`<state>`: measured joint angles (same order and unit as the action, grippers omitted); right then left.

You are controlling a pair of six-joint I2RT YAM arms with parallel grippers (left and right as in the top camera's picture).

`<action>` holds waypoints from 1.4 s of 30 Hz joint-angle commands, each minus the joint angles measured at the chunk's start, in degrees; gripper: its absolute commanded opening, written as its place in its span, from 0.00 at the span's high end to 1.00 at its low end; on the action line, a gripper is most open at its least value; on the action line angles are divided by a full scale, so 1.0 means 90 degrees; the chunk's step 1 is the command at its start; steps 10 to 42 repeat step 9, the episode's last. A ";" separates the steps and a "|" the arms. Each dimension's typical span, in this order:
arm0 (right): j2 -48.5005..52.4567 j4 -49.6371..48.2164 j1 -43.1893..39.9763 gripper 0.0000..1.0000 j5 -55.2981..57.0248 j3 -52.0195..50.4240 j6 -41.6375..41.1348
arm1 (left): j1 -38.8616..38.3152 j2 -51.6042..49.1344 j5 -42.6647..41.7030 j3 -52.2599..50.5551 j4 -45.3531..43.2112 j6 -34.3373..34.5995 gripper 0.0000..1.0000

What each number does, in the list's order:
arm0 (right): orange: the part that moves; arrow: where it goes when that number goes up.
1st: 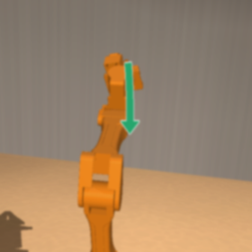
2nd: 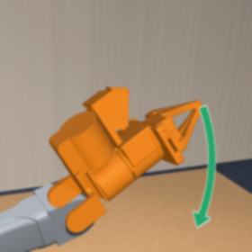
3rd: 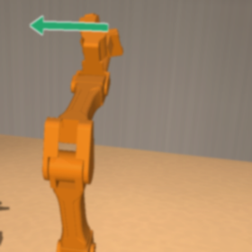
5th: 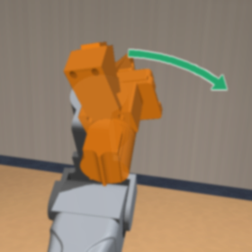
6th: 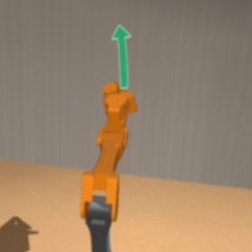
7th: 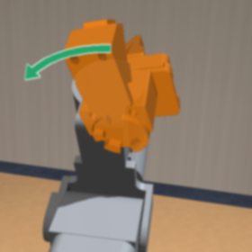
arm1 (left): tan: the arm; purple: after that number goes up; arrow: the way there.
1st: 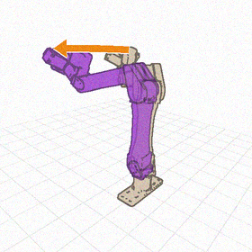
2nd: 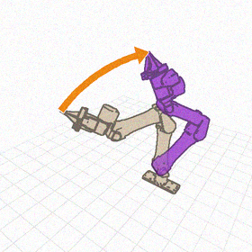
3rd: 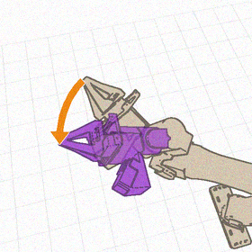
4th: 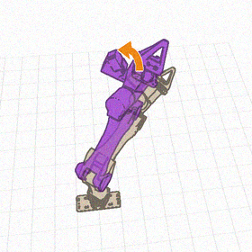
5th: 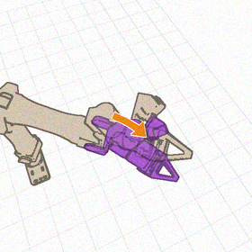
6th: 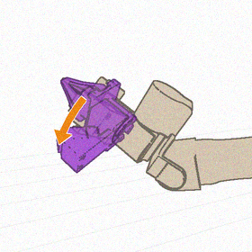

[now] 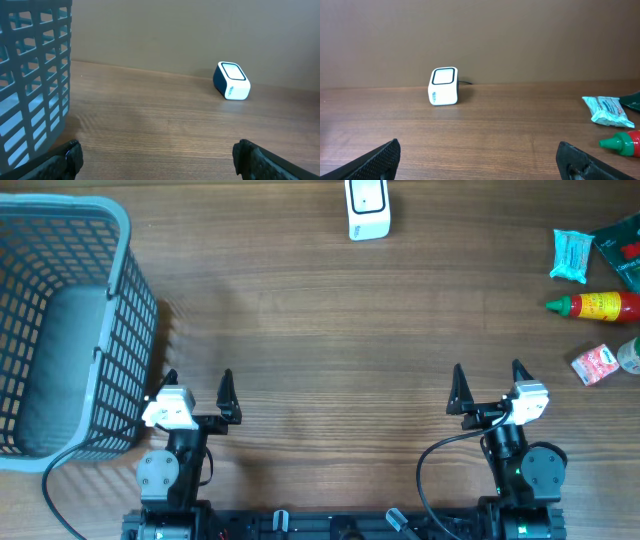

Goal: Scan the item barcode

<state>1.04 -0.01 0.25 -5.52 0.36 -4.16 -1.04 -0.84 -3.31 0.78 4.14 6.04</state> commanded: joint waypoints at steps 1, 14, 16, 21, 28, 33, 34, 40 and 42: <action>-0.0092 -0.0017 0.0019 0.00 0.0056 -0.0007 0.0114 | -0.0022 0.0051 0.0063 -0.0051 0.0017 -0.0151 0.00; -0.0092 -0.0017 0.0019 0.00 0.0056 -0.0007 0.0117 | -0.0022 0.0051 0.0063 -0.0051 0.0017 -0.0148 0.00; -0.0092 -0.0017 0.0019 0.00 0.0056 -0.0007 0.0117 | -0.0022 0.0051 0.0063 -0.0051 0.0017 -0.0148 0.00; -0.0092 -0.0017 0.0019 0.00 0.0056 -0.0007 0.0117 | -0.0022 0.0051 0.0063 -0.0051 0.0017 -0.0148 0.00; -0.0092 -0.0017 0.0019 0.00 0.0056 -0.0007 0.0117 | -0.0022 0.0051 0.0063 -0.0051 0.0017 -0.0148 0.00; -0.0092 -0.0017 0.0019 0.00 0.0056 -0.0007 0.0117 | -0.0022 0.0051 0.0063 -0.0051 0.0017 -0.0148 0.00; -0.0092 -0.0017 0.0019 0.00 0.0056 -0.0007 0.0117 | -0.0022 0.0051 0.0063 -0.0051 0.0017 -0.0148 0.00; -0.0092 -0.0017 0.0019 0.00 0.0056 -0.0007 0.0117 | -0.0022 0.0051 0.0063 -0.0051 0.0017 -0.0148 0.00; -0.0092 -0.0017 0.0019 0.00 0.0056 -0.0007 0.0117 | -0.0022 0.0051 0.0063 -0.0051 0.0017 -0.0148 0.00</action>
